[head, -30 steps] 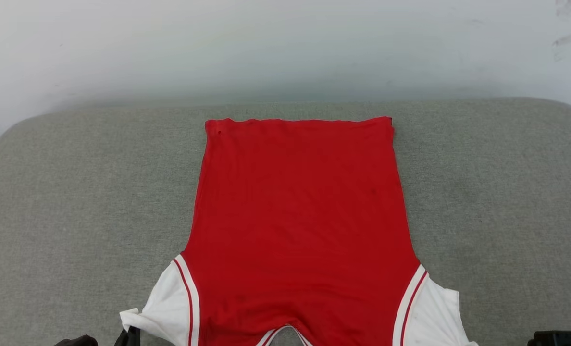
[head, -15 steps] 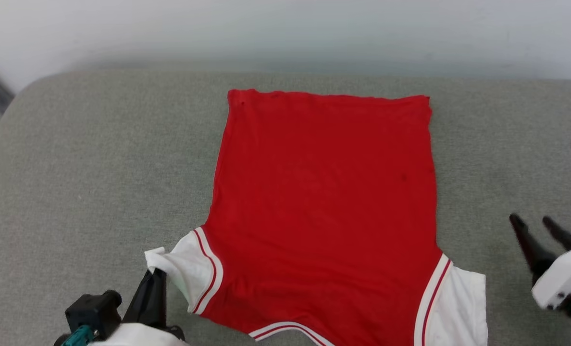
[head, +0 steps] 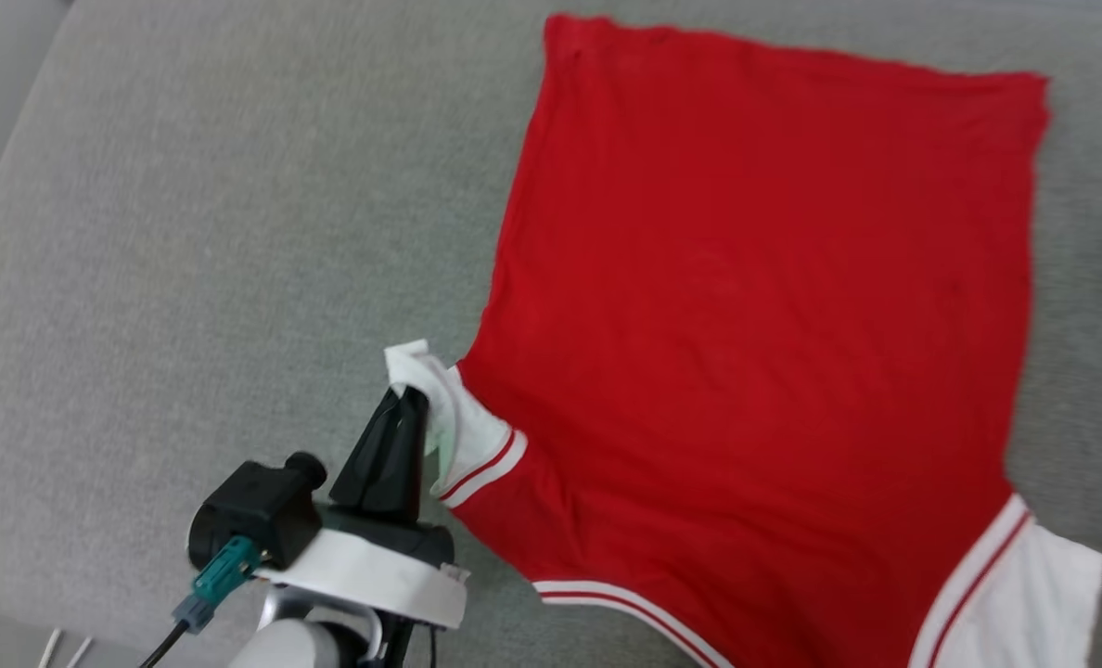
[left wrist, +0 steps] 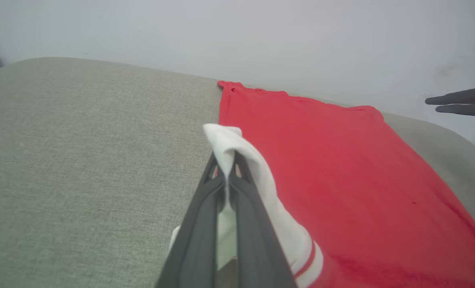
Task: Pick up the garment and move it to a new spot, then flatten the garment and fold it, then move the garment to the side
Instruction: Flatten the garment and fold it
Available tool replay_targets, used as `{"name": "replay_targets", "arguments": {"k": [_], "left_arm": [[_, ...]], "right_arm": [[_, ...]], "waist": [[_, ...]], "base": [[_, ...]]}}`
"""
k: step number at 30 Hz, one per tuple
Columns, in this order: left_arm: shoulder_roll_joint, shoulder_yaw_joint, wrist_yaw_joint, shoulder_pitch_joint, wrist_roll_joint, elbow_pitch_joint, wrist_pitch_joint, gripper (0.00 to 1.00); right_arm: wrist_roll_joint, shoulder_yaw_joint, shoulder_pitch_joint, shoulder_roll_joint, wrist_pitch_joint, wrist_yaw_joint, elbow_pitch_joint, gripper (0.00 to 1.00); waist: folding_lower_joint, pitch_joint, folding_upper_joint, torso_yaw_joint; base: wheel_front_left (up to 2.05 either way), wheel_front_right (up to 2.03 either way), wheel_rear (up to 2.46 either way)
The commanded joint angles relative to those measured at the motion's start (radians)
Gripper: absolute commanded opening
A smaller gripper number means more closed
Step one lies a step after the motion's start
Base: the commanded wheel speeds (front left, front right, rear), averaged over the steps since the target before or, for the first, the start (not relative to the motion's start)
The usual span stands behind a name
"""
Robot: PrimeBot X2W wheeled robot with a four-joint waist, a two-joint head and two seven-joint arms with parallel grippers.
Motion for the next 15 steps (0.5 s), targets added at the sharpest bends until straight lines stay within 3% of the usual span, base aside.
{"name": "replay_targets", "arguments": {"k": [1, 8, 15], "left_arm": [[-0.012, -0.008, -0.014, -0.031, 0.011, 0.009, -0.01, 0.0], [-0.063, -0.027, -0.061, -0.106, 0.019, 0.053, -0.037, 0.0], [-0.1, -0.019, -0.093, -0.133, 0.02, 0.105, -0.052, 0.0]], "right_arm": [[-0.02, -0.008, -0.059, -0.008, 0.038, -0.001, 0.028, 1.0], [-0.101, -0.031, -0.228, 0.003, 0.165, 0.0, 0.126, 1.0], [-0.167, -0.069, -0.231, 0.041, 0.254, -0.001, 0.23, 1.0]], "waist": [[-0.0003, 0.096, -0.0001, 0.078], [-0.0003, 0.178, -0.0001, 0.131], [-0.0003, 0.202, -0.0001, 0.151]], "base": [[0.0, 0.0, 0.0], [0.0, 0.0, 0.0], [0.0, 0.0, 0.0]]}}
